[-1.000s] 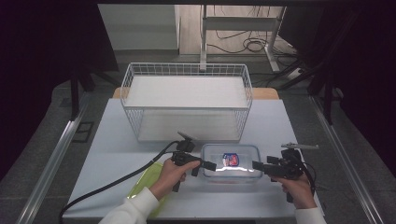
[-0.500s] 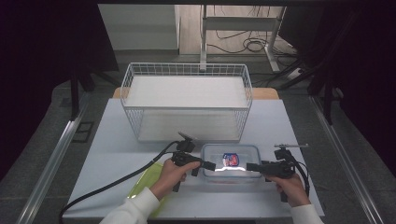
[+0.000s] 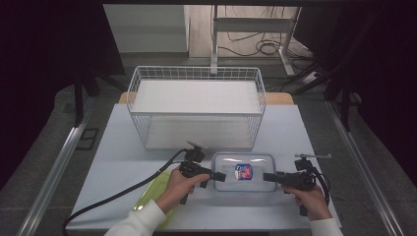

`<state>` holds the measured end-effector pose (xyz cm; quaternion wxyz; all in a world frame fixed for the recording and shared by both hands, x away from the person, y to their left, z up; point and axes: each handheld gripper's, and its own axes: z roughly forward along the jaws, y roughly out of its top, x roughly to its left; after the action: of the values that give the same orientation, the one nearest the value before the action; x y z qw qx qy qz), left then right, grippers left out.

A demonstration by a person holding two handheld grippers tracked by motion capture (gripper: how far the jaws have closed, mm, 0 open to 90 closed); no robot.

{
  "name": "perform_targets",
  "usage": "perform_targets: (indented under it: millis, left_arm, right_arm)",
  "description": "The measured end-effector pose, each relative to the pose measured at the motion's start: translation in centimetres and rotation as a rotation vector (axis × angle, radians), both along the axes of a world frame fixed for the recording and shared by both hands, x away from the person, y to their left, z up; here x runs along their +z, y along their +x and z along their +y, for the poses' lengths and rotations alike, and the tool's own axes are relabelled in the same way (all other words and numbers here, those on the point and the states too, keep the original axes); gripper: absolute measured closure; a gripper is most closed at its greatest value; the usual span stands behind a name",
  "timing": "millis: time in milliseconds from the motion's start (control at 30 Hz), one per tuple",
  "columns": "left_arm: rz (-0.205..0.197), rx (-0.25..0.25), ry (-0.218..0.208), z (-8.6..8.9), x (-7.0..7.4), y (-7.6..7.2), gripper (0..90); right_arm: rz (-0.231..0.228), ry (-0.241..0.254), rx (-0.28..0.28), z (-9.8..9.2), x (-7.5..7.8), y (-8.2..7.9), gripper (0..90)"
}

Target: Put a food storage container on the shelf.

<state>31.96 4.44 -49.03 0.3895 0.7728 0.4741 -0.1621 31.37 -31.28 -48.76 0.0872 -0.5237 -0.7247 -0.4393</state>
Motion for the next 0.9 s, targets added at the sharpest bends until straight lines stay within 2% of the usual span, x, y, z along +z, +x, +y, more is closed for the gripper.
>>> perform_targets:
  millis: [200, 267, 400, 567, 667, 900]
  left_arm:
    - [-0.048, -0.016, 0.013, 0.1, 0.4, -0.8, 37.1]
    - [-0.055, -0.016, 0.011, 0.1, 0.4, -1.0, 38.7]
    - [-0.07, -0.029, 0.015, 0.3, 0.5, -1.2, 39.7]
    - [-0.092, -0.028, -0.002, 0.6, 0.5, -1.4, 43.4]
    - [-0.094, -0.019, -0.034, 0.9, 0.3, -1.4, 45.9]
    - [-0.11, -0.033, -0.03, 1.0, 0.3, -1.7, 47.0]
  right_arm:
    - [-0.026, 0.014, 0.012, -0.5, 0.2, -0.7, 39.6]
    - [-0.027, 0.037, 0.026, -0.9, 0.2, -0.7, 42.4]
    - [-0.029, 0.053, 0.033, -1.2, 0.1, -0.8, 44.0]
    - [-0.041, 0.071, 0.034, -1.4, 0.0, -1.1, 46.6]
    - [-0.045, 0.094, 0.04, -1.8, -0.1, -1.4, 48.7]
    - [-0.045, 0.109, 0.053, -2.0, -0.1, -1.4, 49.9]
